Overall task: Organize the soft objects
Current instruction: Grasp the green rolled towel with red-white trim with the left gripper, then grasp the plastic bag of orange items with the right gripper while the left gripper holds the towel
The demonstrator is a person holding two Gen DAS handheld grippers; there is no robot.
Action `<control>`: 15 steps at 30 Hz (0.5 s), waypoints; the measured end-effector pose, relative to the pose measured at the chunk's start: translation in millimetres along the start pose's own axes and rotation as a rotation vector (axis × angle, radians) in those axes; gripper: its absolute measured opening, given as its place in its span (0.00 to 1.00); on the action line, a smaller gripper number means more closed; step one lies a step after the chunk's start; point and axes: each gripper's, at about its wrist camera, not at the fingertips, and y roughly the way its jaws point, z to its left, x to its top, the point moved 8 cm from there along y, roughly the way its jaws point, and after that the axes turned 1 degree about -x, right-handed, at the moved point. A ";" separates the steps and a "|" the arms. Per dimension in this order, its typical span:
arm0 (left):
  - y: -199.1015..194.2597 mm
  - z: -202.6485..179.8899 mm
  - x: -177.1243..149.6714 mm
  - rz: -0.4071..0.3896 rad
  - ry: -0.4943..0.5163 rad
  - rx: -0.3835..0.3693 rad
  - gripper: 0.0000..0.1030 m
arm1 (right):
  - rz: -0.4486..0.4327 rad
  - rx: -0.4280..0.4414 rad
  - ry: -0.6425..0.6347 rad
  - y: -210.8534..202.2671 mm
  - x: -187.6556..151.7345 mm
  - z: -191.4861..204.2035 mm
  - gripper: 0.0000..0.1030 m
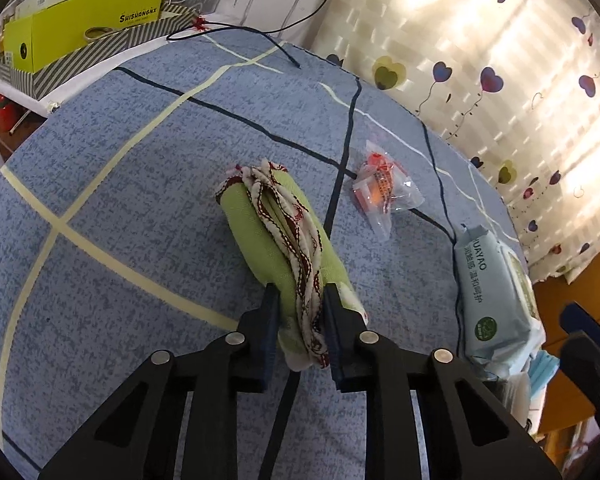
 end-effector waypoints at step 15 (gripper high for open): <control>-43.3 30.2 -2.5 -0.071 -0.011 -0.056 0.20 | 0.116 0.010 -0.031 76.6 43.0 16.7 0.53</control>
